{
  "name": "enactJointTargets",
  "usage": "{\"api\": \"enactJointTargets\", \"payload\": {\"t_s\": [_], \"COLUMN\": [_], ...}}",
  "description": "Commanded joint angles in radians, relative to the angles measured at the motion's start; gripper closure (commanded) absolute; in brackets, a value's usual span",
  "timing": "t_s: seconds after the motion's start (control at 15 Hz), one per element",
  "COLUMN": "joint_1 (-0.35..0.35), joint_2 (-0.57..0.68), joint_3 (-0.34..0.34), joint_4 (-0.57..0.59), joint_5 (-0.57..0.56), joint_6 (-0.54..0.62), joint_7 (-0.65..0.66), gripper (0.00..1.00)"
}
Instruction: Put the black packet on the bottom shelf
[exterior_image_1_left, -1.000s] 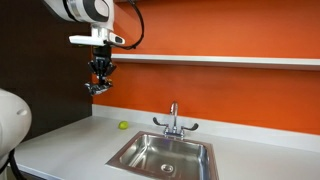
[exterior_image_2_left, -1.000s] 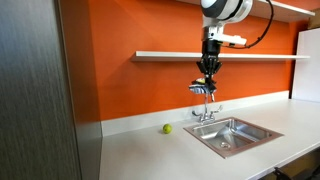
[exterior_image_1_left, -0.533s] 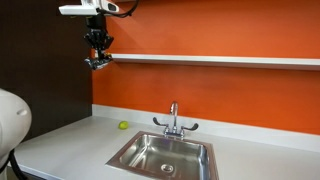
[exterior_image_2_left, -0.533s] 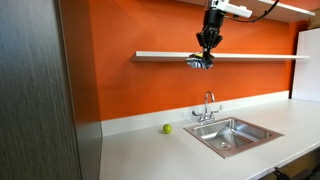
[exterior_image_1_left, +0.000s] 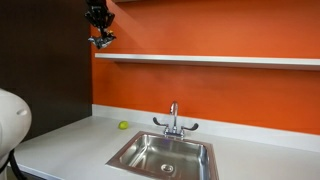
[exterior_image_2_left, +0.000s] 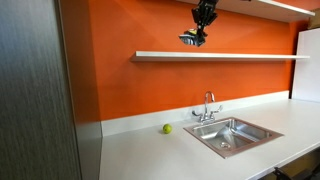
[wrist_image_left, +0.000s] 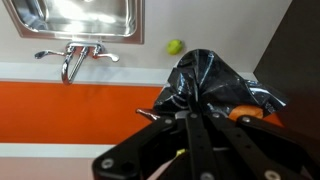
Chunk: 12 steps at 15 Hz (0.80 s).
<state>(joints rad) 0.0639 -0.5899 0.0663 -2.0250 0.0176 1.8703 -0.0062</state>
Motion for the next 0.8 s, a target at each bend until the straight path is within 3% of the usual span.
{"api": "enactJointTargets", "payload": {"t_s": [0.0,0.73], "joint_1": [-0.025,-0.024], "joint_2": [0.125,0.459], "joint_3": [0.008,-0.001], "joint_4": [0.165,0.506], "joint_5": [-0.039,-0.063], "joint_6": [-0.019,-0.009], "joint_7": [0.026,0.032], "gripper": [0.99,0.99]}}
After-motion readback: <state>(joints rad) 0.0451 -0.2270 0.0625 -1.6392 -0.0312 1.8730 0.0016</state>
